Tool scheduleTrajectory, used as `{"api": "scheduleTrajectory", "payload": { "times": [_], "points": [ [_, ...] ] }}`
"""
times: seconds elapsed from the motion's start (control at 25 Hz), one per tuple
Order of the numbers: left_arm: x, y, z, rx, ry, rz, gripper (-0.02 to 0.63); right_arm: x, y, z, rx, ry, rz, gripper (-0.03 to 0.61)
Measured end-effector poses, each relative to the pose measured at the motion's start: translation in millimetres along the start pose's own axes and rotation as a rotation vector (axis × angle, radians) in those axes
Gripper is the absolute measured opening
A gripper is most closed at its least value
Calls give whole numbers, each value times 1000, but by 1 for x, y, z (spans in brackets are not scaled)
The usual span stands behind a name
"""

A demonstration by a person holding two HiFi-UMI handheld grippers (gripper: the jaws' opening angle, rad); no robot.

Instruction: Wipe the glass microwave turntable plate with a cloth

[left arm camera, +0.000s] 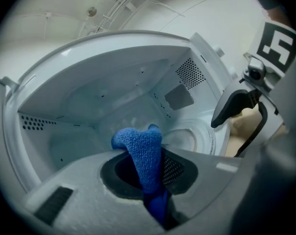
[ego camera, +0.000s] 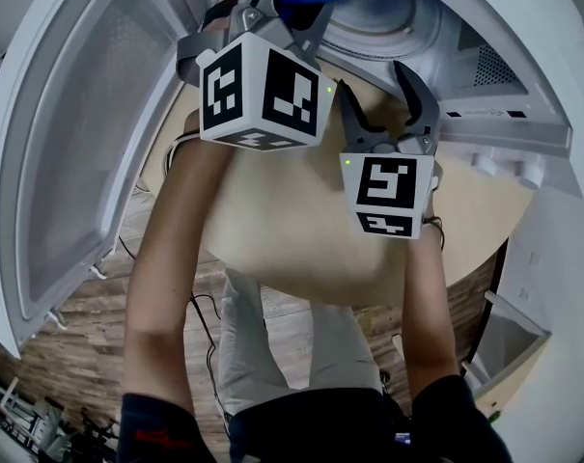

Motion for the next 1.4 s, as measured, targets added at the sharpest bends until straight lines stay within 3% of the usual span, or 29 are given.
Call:
{"api": "scheduleTrajectory", "payload": {
  "times": [0.12,0.76,1.4],
  "points": [
    [-4,-6,1,-26,27,-26,54,0,-1,0,-5,4,-5,264],
    [-1,-21,12,-139,-19,-54,54,0,-2,-1,-14,36,-27,268],
    [30,-34,53,-360,-39,39,54,0,-3,-1,-14,84,-50,270]
  ]
}}
Point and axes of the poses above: the fingertips, and each gripper's own axes: y backward along the fingers, z to its right, x out of its top, the point moved 8 cm from there along y, backward along the fingers, and after that the axes turned 3 degrees about z, right-handed, at the moved point
